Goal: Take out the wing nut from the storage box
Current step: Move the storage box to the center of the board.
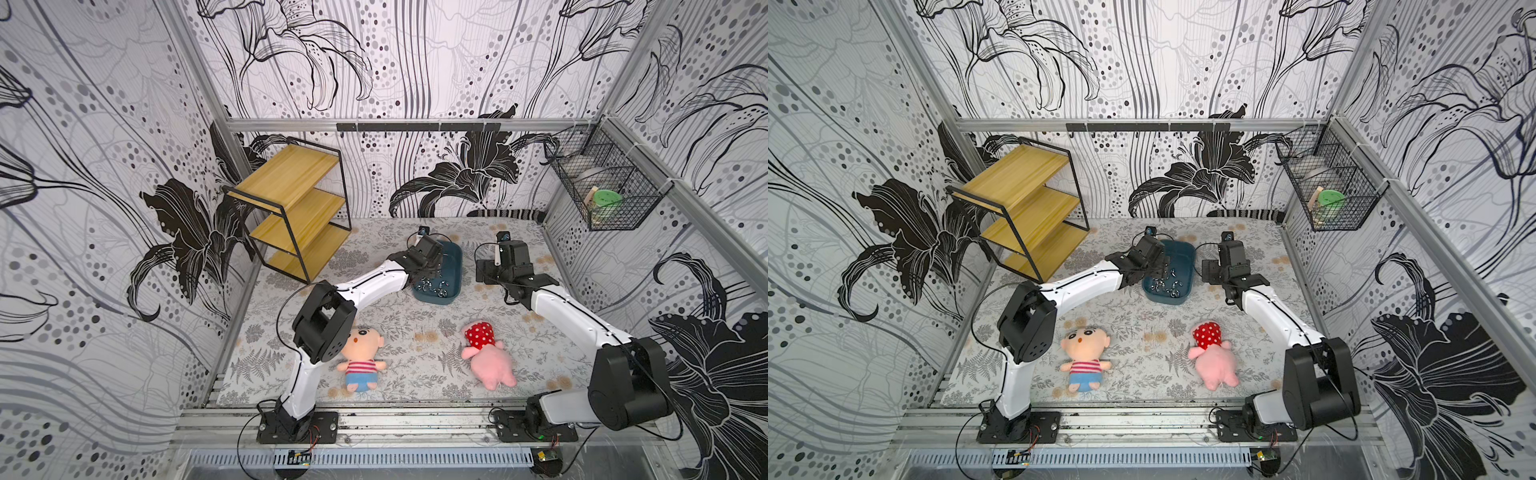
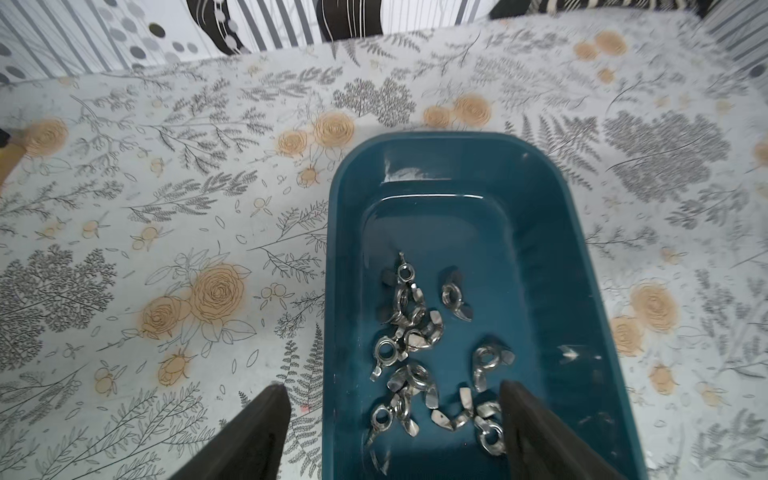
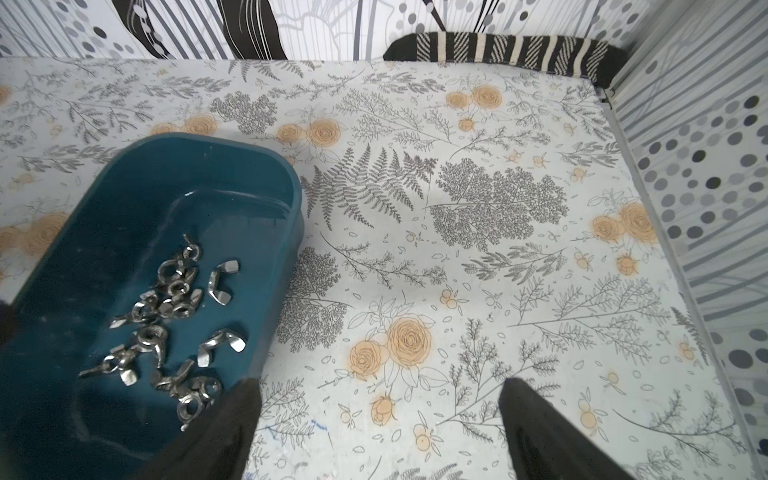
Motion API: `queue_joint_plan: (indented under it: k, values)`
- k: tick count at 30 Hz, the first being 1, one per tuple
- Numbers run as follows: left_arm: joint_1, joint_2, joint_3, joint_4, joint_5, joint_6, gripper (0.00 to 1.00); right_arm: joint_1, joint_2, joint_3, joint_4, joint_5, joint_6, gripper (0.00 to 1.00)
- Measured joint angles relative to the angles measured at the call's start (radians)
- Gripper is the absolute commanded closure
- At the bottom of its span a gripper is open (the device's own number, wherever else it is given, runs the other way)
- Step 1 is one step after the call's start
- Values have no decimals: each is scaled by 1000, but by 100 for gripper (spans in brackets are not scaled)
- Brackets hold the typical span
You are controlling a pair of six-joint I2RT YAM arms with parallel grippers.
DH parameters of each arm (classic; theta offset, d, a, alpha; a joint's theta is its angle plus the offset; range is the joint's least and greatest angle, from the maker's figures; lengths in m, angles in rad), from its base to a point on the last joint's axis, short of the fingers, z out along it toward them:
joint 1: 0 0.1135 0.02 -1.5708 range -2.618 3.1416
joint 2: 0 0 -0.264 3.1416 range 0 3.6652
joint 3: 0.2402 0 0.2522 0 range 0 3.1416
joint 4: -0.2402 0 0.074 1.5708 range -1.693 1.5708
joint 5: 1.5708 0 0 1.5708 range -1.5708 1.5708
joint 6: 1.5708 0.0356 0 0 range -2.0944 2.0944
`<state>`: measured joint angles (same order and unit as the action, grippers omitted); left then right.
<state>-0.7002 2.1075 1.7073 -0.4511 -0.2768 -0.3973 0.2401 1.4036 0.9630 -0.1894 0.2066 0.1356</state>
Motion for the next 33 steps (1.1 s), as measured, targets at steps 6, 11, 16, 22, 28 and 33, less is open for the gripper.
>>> queue_joint_plan:
  k: [6, 11, 16, 22, 28, 33]
  values:
    - [11, 72, 82, -39, 4, -22, 33, 0, 0, 0, -25, -4, 4, 4]
    - [27, 96, 105, -42, 6, -39, 37, 0, 5, 0, -29, -11, 7, 4]
    - [43, 127, 133, -48, -1, -43, 39, 0, 26, 4, -29, -22, 7, 4]
    - [58, 170, 174, -67, -4, -44, 49, 0, 47, 10, -32, -34, 7, 4]
    - [68, 195, 178, -70, -3, -50, 65, 0, 50, 18, -33, -43, 7, 4]
    - [79, 201, 177, -69, 2, -55, 66, 4, 55, 31, -35, -50, 7, 4]
